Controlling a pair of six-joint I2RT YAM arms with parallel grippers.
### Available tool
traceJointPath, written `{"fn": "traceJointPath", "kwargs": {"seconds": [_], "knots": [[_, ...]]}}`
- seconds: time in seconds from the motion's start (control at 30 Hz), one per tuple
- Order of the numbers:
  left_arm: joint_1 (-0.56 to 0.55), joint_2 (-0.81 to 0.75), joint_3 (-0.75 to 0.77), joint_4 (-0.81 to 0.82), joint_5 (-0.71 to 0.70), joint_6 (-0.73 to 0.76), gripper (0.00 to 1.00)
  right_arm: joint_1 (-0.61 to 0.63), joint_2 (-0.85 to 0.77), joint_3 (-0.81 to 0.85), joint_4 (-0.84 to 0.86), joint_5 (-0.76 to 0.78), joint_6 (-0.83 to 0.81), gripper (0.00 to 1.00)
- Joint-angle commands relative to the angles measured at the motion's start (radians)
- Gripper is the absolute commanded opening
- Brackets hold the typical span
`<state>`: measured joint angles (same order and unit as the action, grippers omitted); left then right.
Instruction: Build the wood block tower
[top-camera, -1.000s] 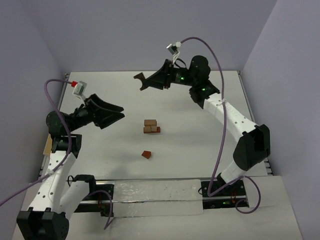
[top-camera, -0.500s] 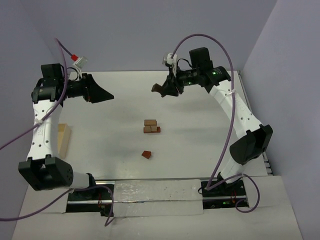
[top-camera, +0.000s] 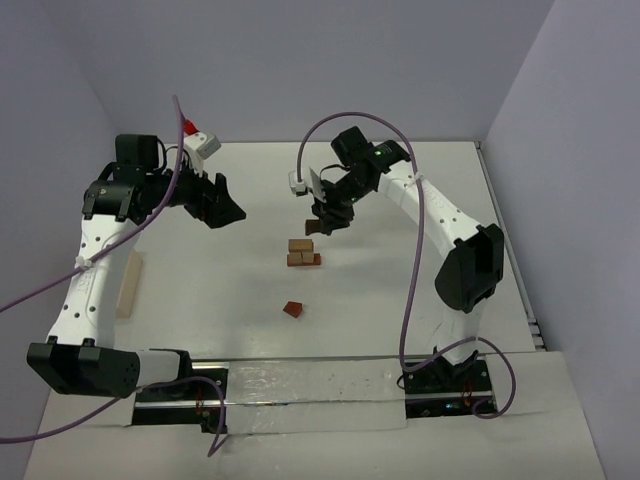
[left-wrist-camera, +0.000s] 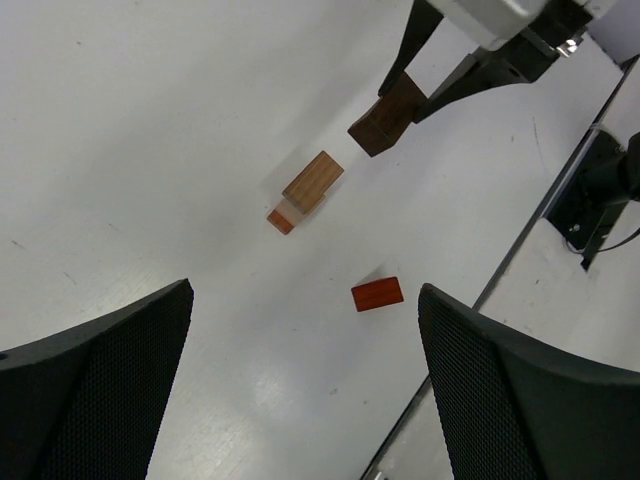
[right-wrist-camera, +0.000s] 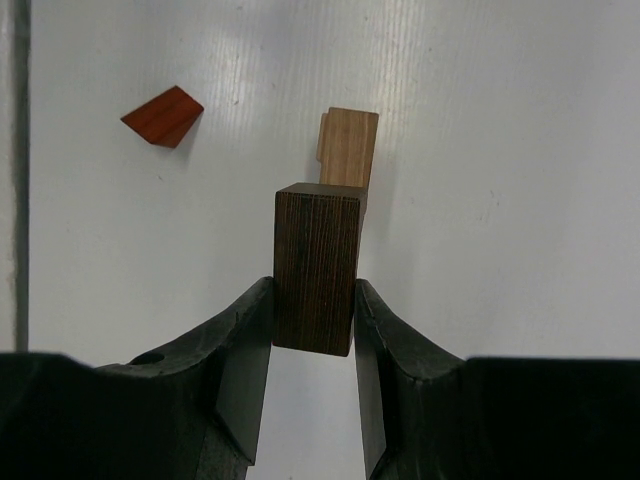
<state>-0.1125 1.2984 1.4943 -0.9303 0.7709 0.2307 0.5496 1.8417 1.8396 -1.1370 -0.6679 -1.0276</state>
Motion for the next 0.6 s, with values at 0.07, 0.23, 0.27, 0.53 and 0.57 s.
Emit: {"fn": "traceJointPath", "kwargs": {"seconds": [0.07, 0.23, 0.27, 0.53, 0.57], "knots": [[-0.012, -0.021, -0.042, 0.117, -0.022, 0.049, 0.99, 0.038, 0.041, 0.062, -0.051, 0.061, -0.104, 0.0], [0.004, -0.051, -0.097, 0.243, 0.025, -0.044, 0.99, 0.062, 0.073, 0.079, -0.028, 0.08, -0.114, 0.0], [0.005, -0.05, -0.097, 0.241, 0.03, -0.044, 0.99, 0.065, 0.078, 0.086, -0.026, 0.079, -0.111, 0.0], [0.015, -0.046, -0.089, 0.23, 0.035, -0.048, 0.99, 0.096, 0.138, 0.126, -0.002, 0.087, -0.079, 0.0], [0.016, -0.047, -0.089, 0.229, 0.034, -0.048, 0.99, 0.101, 0.147, 0.134, 0.004, 0.094, -0.064, 0.0]]}}
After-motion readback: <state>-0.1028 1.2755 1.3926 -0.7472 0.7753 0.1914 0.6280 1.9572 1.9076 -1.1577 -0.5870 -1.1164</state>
